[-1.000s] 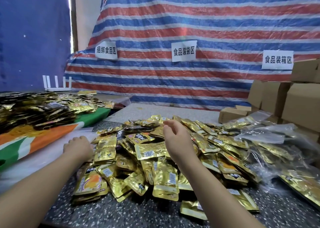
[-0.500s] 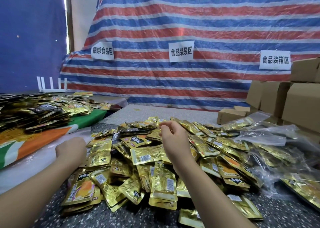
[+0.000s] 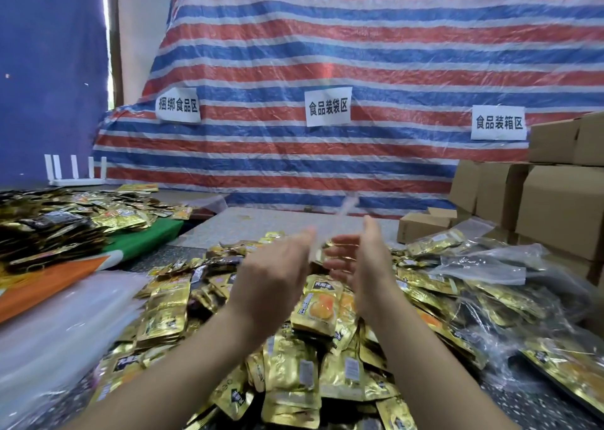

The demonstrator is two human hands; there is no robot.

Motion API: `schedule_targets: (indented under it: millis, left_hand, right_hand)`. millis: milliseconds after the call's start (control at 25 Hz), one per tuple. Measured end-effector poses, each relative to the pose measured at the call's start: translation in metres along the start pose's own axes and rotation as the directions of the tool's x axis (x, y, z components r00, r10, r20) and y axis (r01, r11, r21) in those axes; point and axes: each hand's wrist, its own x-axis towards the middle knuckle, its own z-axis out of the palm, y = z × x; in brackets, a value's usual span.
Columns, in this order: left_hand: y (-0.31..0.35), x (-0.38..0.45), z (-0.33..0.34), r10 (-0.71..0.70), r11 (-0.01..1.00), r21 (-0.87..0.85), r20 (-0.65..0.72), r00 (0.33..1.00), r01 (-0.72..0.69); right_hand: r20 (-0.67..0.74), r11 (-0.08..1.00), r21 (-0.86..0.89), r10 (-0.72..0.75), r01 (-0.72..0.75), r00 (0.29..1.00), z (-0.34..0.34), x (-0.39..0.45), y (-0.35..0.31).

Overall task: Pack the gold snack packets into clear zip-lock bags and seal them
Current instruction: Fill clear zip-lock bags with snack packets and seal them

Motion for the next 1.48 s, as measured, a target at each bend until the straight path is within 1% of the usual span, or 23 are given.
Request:
schedule_targets:
  millis: [80,200,320,400,440,480,560,640,680,720,840,960,1000,1040,1080,1160,1200,1240,1360,1400,1480]
  left_hand:
    - [0.02,-0.008,0.017,0.062,0.992,-0.109,0.003,0.998,-0.062]
    - [0.034,-0.022,0.038,0.082,0.982,-0.168,-0.006,0.997,-0.082]
    - [0.038,-0.03,0.05,0.121,0.977,-0.18,0.024,0.992,-0.115]
    - [0.041,-0.032,0.051,0.154,0.969,-0.207,0.079,0.985,-0.135]
    - [0.042,-0.033,0.05,0.145,0.964,-0.242,0.121,0.982,-0.112]
    - [0.045,-0.034,0.047,0.12,0.953,-0.294,0.167,0.979,-0.066]
    - [0.05,-0.036,0.04,0.027,0.891,-0.445,0.256,0.966,0.093]
    - [0.053,-0.033,0.034,-0.109,0.773,-0.561,0.34,0.934,0.295]
    - [0.053,-0.031,0.031,-0.171,0.723,-0.582,0.372,0.912,0.373]
    - [0.054,-0.028,0.03,-0.219,0.686,-0.593,0.385,0.897,0.422]
    - [0.059,-0.02,0.023,-0.337,0.593,-0.625,0.38,0.861,0.508]
    - [0.065,-0.016,0.019,-0.383,0.492,-0.644,0.445,0.81,0.586]
    - [0.067,-0.017,0.02,-0.385,0.492,-0.635,0.455,0.803,0.595]
    - [0.068,-0.018,0.021,-0.376,0.519,-0.616,0.457,0.806,0.592]
    - [0.069,-0.021,0.023,-0.356,0.574,-0.586,0.449,0.819,0.572]
    - [0.069,-0.028,0.028,-0.286,0.742,-0.472,0.419,0.862,0.476]
    - [0.068,-0.03,0.03,-0.261,0.8,-0.414,0.413,0.872,0.435]
    - [0.068,-0.03,0.031,-0.257,0.82,-0.377,0.427,0.867,0.43]
    - [0.066,-0.029,0.033,-0.277,0.835,-0.31,0.476,0.834,0.455]
    - [0.067,-0.028,0.032,-0.268,0.861,-0.274,0.474,0.839,0.429]
    - [0.066,-0.027,0.03,-0.229,0.913,-0.167,0.546,0.806,0.372]
  right_hand:
    - [-0.062,0.998,0.003,0.056,-0.056,0.997,-0.025,0.006,-0.002]
    - [-0.106,0.993,-0.014,0.114,-0.117,0.988,-0.059,0.009,-0.001]
    - [-0.108,0.987,-0.039,0.149,-0.154,0.983,-0.084,0.012,0.007]
    - [-0.09,0.985,-0.047,0.16,-0.165,0.983,-0.095,0.012,0.012]
    - [-0.066,0.987,-0.04,0.154,-0.157,0.986,-0.099,0.011,0.013]
    - [-0.028,0.99,-0.028,0.139,-0.139,0.99,-0.103,0.009,0.013]
    - [0.063,0.994,-0.034,0.105,-0.103,0.992,-0.11,0.004,0.013]
    - [0.133,0.996,-0.06,0.067,-0.06,0.989,-0.114,0.0,0.011]
    - [0.168,0.997,-0.068,0.049,-0.038,0.985,-0.114,-0.002,0.01]
    - [0.2,0.998,-0.062,0.035,-0.023,0.979,-0.114,-0.002,0.01]
    - [0.293,0.999,-0.037,0.04,-0.03,0.955,-0.104,-0.008,0.017]
    - [0.326,0.995,-0.102,0.04,-0.007,0.945,-0.092,-0.013,0.027]
    - [0.332,0.992,-0.127,0.038,0.005,0.942,-0.089,-0.014,0.03]
    - [0.336,0.988,-0.153,0.034,0.019,0.941,-0.086,-0.016,0.032]
    - [0.337,0.982,-0.184,0.027,0.037,0.941,-0.084,-0.016,0.034]
    - [0.326,0.965,-0.253,0.018,0.068,0.945,-0.081,-0.017,0.037]
    - [0.313,0.956,-0.285,0.019,0.075,0.95,-0.08,-0.017,0.038]
    - [0.305,0.943,-0.321,0.014,0.089,0.952,-0.079,-0.017,0.039]
    - [0.314,0.866,-0.469,-0.022,0.175,0.949,-0.076,-0.021,0.041]
    - [0.326,0.845,-0.498,-0.025,0.194,0.945,-0.075,-0.022,0.042]
    - [0.354,0.851,-0.494,0.012,0.176,0.935,-0.075,-0.026,0.04]
